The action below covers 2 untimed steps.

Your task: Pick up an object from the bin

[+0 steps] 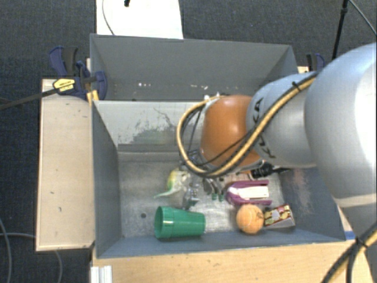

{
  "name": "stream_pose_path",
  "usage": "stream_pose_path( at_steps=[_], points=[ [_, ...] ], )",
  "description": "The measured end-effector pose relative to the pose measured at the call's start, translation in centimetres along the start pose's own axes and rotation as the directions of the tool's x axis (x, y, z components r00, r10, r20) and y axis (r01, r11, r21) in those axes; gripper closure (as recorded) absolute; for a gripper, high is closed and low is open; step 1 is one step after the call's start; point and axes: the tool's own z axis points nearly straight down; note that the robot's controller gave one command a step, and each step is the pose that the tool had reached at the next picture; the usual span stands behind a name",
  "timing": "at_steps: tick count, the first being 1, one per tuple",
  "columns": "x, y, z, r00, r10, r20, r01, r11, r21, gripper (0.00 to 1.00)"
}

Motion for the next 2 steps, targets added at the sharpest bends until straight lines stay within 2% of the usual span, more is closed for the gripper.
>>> stream_pose_path(
  at_steps=[1, 2],
  points=[
    [0.36, -0.09, 0.65, 0.993, 0.121, 0.014, -0.121, 0.993, -0.007, 1.00],
    [0.37, -0.09, 0.66, 0.992, 0.122, 0.014, -0.122, 0.992, -0.007, 1.00]
  ],
)
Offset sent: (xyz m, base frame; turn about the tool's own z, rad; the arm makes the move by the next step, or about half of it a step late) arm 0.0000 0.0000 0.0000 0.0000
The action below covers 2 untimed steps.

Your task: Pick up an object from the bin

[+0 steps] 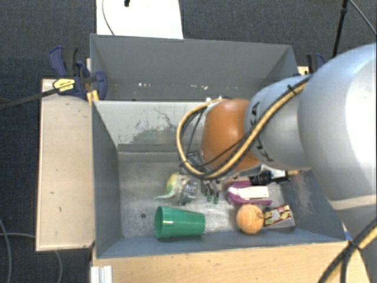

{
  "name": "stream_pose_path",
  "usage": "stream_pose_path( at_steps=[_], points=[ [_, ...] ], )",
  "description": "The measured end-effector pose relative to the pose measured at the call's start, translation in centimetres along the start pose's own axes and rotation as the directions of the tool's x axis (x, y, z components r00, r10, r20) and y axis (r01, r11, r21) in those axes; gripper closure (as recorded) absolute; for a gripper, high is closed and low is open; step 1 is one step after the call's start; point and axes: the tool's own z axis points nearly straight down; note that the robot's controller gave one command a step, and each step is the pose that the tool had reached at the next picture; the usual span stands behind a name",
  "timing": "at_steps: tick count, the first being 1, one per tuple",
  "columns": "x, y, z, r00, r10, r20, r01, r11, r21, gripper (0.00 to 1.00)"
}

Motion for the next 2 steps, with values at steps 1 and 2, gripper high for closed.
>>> stream_pose_path(
  at_steps=[1, 2],
  points=[
    [-0.36, -2.61, -14.89, 0.999, -0.014, -0.044, 0.015, 1.000, 0.016, 1.00],
    [-0.26, -2.63, -14.74, 0.999, -0.014, -0.047, 0.015, 1.000, 0.017, 1.00]
  ],
)
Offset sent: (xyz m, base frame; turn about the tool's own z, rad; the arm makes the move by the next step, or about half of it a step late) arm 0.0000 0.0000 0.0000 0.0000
